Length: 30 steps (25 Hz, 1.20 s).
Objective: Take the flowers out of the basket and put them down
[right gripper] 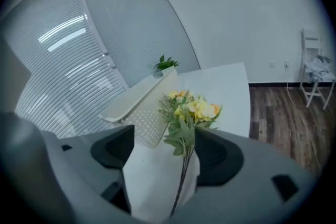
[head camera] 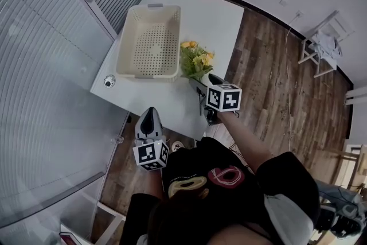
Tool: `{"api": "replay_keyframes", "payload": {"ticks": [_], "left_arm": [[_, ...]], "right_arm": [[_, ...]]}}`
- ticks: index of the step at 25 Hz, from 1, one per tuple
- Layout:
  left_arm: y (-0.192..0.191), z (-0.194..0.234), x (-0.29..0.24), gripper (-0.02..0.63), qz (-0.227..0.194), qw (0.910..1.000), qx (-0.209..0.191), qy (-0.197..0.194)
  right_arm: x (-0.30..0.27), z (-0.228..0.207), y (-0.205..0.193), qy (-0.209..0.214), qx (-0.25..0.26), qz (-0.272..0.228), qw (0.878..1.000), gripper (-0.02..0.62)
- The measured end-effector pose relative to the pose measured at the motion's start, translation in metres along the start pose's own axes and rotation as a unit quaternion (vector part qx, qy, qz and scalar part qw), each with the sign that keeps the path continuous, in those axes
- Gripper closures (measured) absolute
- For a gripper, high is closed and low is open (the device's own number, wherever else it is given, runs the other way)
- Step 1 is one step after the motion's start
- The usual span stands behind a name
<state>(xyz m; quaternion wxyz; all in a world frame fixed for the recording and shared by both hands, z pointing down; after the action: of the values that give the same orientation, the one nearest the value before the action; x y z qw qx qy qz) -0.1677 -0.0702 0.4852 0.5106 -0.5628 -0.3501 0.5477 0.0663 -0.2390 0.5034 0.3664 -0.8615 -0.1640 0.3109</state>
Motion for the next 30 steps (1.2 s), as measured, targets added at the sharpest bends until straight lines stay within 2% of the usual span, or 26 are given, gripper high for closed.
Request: {"api": "replay_keyframes", "payload": {"ticks": [9, 15, 18, 21, 24, 30], "left_arm": [[0.015, -0.008, 0.005, 0.588, -0.019, 0.9995, 0.004, -0.023], [0.027, -0.015, 0.006, 0.588, -0.04, 0.9984, 0.003, -0.04], [0.032, -0.019, 0.007, 0.588, -0.045, 0.9977, 0.001, -0.049], [0.031, -0.021, 0.007, 0.588, -0.044, 0.9974, -0.001, -0.056], [0.026, -0.02, 0.006, 0.588, -0.043, 0.9973, 0.0, -0.059], [0.028, -0.032, 0.013, 0.588, -0.044, 0.9961, -0.005, -0.076]], "right_arm": [[0.06, 0.028, 0.007, 0.03, 0.041, -0.059, 0.997, 0.252], [0.088, 0.037, -0.002, -0.006, 0.126, -0.067, 0.99, 0.253], [0.099, 0.034, -0.012, -0.02, 0.136, -0.063, 0.988, 0.258], [0.107, 0.029, -0.028, -0.036, 0.13, -0.048, 0.99, 0.289], [0.114, 0.025, -0.043, -0.047, 0.129, -0.043, 0.99, 0.35], [0.13, 0.035, -0.046, -0.042, 0.145, -0.078, 0.985, 0.433]]}}
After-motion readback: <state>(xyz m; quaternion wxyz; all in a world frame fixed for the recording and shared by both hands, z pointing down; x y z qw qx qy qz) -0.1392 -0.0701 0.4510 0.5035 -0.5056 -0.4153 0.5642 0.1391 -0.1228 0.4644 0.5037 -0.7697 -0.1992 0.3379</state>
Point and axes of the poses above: the fingertips, and each gripper's own axes: x backward along the fingers, z to its left, y out of its top, the point moved 10 cm from there along x, backward along the fingers, and after that the axes turned 14 degrees about y, right-handed, at the moved point
